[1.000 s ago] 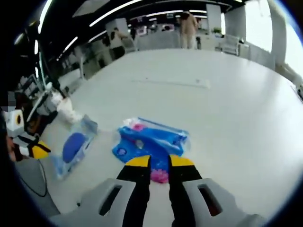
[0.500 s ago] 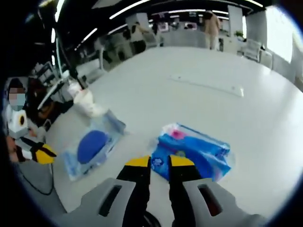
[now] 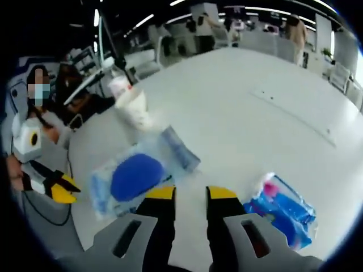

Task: Arrange the tabletop items into an orderly group along one side of the table until the central work area is clear of visible clutter.

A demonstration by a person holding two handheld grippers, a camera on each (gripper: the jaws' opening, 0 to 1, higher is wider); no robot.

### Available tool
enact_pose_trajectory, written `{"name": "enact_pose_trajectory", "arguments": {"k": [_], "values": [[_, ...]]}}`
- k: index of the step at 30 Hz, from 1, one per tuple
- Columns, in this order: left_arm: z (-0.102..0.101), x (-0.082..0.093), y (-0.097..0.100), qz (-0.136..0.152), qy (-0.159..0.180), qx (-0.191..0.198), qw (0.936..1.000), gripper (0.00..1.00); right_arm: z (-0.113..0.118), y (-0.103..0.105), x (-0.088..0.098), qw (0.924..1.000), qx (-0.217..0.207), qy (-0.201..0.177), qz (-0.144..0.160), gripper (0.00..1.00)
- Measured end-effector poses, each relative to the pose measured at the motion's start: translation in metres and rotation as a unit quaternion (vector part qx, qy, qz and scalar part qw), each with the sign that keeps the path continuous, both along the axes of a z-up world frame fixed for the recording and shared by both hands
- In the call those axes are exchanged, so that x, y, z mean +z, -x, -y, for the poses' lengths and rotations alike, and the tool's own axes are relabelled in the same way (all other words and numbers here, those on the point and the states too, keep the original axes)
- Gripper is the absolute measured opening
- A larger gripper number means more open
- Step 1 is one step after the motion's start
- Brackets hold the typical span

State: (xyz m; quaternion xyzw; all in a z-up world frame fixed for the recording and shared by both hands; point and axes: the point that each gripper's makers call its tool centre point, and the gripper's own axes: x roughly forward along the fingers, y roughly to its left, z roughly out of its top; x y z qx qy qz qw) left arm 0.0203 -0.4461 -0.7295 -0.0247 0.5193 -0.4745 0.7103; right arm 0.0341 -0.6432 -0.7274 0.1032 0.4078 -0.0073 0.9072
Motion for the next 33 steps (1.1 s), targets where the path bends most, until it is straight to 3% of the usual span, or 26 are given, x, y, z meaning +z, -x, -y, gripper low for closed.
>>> {"name": "enact_pose_trajectory", "arguments": {"k": [3, 8, 12, 16, 19, 27, 33], "values": [[0.001, -0.001, -0.001, -0.010, 0.003, 0.015, 0.9998, 0.16, 0.001, -0.007, -0.003, 0.9999, 0.011, 0.002, -0.005, 0.19], [0.003, -0.003, 0.000, -0.002, -0.002, 0.020, 0.9998, 0.18, -0.002, -0.018, -0.011, 0.9994, 0.029, 0.003, -0.020, 0.21], [0.007, -0.006, 0.003, -0.034, -0.001, 0.045, 0.9984, 0.20, -0.003, -0.029, -0.015, 0.9985, 0.045, 0.010, -0.031, 0.24], [0.011, -0.009, 0.004, -0.023, -0.006, 0.038, 0.9990, 0.19, -0.003, -0.041, -0.018, 0.9969, 0.064, 0.022, -0.039, 0.27], [0.015, -0.010, 0.006, -0.039, -0.001, 0.046, 0.9982, 0.19, -0.003, -0.048, -0.024, 0.9961, 0.073, 0.023, -0.044, 0.28], [0.016, -0.017, 0.004, -0.026, -0.020, 0.046, 0.9984, 0.14, -0.004, -0.056, -0.034, 0.9930, 0.093, 0.042, -0.059, 0.25], [0.018, -0.023, 0.003, -0.037, -0.019, 0.053, 0.9977, 0.12, 0.000, -0.052, -0.036, 0.9933, 0.089, 0.044, -0.058, 0.20]]}}
